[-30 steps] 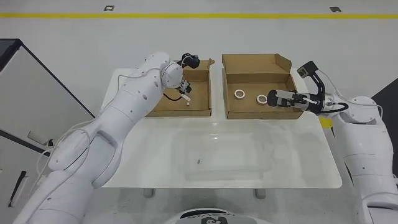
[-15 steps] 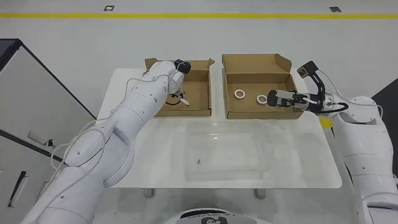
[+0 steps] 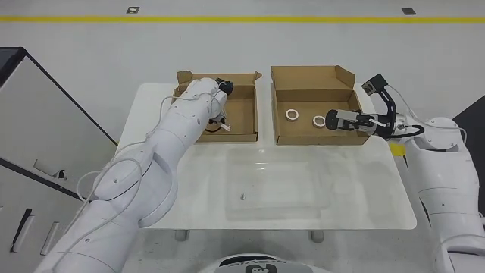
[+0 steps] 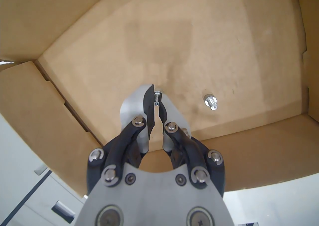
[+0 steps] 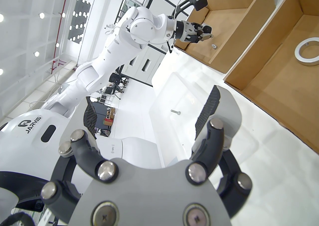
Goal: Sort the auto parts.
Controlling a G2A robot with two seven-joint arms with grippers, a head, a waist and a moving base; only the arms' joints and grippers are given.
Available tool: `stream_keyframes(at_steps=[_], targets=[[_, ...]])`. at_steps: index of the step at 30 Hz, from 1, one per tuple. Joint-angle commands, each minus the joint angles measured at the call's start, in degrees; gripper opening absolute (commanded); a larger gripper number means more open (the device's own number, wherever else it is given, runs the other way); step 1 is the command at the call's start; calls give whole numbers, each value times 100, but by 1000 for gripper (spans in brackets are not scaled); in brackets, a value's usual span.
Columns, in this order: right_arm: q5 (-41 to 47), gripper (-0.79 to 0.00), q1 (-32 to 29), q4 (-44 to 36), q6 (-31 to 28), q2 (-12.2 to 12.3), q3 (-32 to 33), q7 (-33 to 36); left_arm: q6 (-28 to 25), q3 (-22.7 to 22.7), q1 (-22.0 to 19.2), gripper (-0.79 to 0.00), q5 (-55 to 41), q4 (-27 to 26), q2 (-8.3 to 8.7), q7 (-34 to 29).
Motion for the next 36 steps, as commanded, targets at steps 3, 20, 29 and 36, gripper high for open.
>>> stream_keyframes(at_steps=[3,20,29,36], targets=[[2,0,0,0,0,0,0,0,-72,-17,-30,-391,-20,193,-82,36],[2,0,0,0,0,0,0,0,-706,-388,-469,0,-398,557,-25,715],[2,0,0,0,0,0,0,0,-2002,-504,-588,0,-297,222,235,1107],[2,0,0,0,0,0,0,0,-3215,-721,-372,0,-381,-474,576,1206]])
